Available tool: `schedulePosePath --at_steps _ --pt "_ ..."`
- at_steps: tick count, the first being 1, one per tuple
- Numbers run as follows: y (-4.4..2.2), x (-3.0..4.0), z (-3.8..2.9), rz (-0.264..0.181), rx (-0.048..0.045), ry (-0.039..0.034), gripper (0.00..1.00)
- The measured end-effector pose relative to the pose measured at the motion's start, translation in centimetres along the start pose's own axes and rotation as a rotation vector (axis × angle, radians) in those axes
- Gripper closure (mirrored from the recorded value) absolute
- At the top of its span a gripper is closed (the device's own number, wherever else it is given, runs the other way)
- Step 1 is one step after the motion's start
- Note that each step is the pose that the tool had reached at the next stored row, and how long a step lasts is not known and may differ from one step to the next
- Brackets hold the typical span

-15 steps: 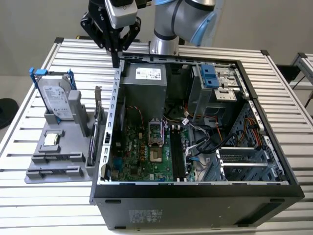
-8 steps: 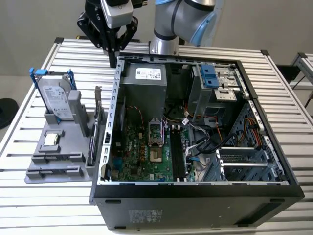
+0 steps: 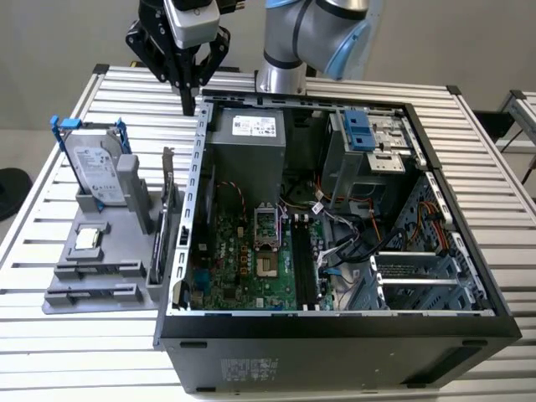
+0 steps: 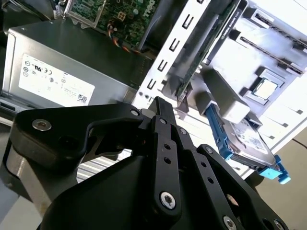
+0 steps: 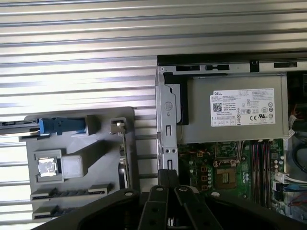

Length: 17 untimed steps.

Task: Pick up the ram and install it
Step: 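Reach for the ram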

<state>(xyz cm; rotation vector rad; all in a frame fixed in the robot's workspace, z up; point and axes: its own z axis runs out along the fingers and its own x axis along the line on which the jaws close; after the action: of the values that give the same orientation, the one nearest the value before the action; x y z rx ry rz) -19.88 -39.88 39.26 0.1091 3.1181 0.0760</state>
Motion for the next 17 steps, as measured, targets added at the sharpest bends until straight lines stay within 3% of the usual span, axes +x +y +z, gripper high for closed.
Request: schedulePosePath --at_steps 17 --pt "-0.12 1.66 -0.04 0.0 -0.0006 0.0 1.0"
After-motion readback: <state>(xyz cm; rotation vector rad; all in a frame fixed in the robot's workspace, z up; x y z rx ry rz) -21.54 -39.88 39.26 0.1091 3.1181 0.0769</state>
